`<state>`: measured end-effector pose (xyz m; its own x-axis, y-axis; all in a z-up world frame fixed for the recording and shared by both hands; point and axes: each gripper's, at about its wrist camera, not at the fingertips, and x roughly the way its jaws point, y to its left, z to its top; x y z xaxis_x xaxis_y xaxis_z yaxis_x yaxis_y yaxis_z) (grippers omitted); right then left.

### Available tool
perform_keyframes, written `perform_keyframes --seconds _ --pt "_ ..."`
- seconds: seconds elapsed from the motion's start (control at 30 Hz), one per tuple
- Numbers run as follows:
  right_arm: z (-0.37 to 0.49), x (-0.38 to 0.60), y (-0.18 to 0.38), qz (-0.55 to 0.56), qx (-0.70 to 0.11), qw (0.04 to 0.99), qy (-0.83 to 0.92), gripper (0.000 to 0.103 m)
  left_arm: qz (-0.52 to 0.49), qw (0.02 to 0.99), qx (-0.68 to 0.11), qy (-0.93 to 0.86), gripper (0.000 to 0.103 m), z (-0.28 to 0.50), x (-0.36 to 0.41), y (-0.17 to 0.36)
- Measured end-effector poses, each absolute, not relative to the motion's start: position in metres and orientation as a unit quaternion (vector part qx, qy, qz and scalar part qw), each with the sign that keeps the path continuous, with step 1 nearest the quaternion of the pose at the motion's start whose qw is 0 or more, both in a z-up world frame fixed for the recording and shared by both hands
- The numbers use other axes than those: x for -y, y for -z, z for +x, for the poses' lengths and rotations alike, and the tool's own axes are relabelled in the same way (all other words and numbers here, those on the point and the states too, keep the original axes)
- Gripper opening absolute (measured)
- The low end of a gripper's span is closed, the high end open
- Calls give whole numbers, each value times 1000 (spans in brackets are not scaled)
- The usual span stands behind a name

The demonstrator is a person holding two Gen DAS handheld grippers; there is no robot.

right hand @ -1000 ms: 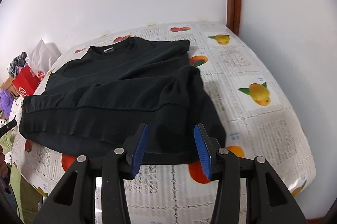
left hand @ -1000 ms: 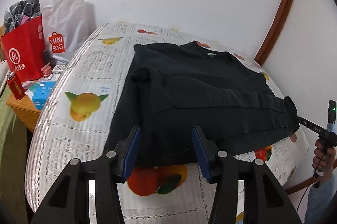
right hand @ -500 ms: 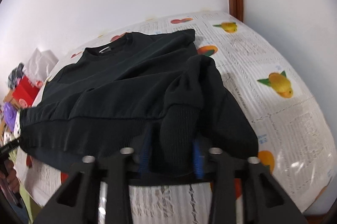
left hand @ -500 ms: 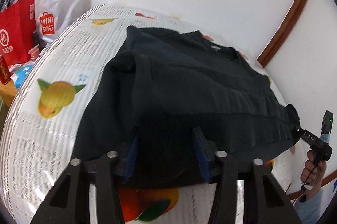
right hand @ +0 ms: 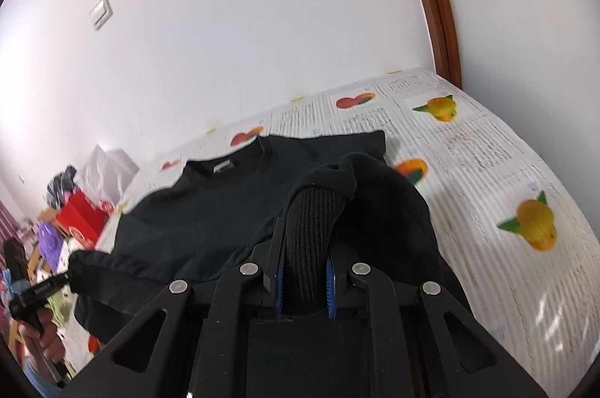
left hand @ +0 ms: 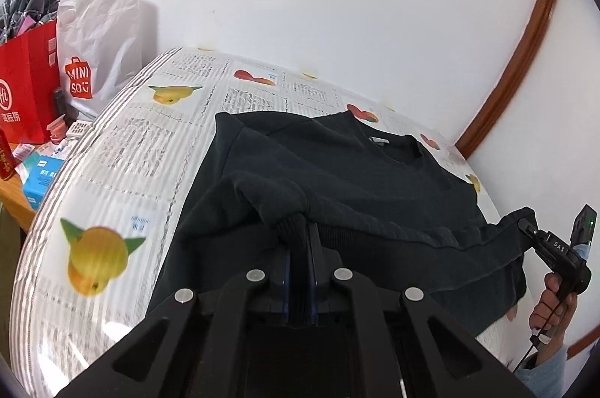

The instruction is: Fold small clothes

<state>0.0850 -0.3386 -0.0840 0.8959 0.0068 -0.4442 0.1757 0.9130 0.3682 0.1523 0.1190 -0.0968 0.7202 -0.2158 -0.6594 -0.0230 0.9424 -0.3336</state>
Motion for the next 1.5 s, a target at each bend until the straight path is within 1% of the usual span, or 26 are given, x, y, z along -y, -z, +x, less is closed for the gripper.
perform_keyframes --seconds 0.17,0.37,0.47,0.5,0.53,0.6,0.63,0.7,0.77,0.9,1.03,1.17,1.2,1.23,1.27,1.3,1.5 --pt "121 354 93 231 -241 941 48 16 -143 911 -384 41 8 179 -116 103" --pt "144 365 118 216 -289 930 67 18 -127 908 -397 35 12 192 -114 116" --pt "145 365 120 203 -300 929 75 24 -131 907 -399 32 12 194 -115 119" --pt "143 364 117 195 -299 931 80 30 -132 906 -400 33 12 194 -115 119" --pt "138 362 113 181 -297 933 90 32 -132 906 -400 36 12 193 -116 118" --pt "129 358 106 163 -292 937 100 34 -125 907 -401 38 21 188 -116 117" --pt "124 356 102 155 -290 939 103 35 -121 907 -402 41 23 184 -116 116" --pt "112 346 93 131 -286 943 107 35 -116 906 -404 47 33 175 -116 116" --pt "100 335 85 110 -285 946 103 38 -108 906 -406 51 40 166 -115 116" --pt "79 312 79 101 -282 951 79 40 -86 909 -403 58 42 145 -110 113" --pt "76 280 92 79 -306 948 38 40 -78 908 -402 86 43 126 -96 110" --pt "90 260 111 45 -336 939 51 39 -70 901 -412 115 45 121 -75 116" --pt "95 260 116 49 -347 935 58 34 -60 901 -415 115 48 123 -69 119" --pt "100 262 121 56 -358 930 65 23 -47 902 -414 110 49 125 -64 120" --pt "108 265 125 66 -372 923 71 19 -34 905 -411 107 50 128 -57 121" --pt "111 268 127 70 -375 921 73 17 -24 905 -411 104 50 133 -52 121" --pt "133 277 128 79 -375 919 97 17 0 898 -433 74 50 165 -32 126"
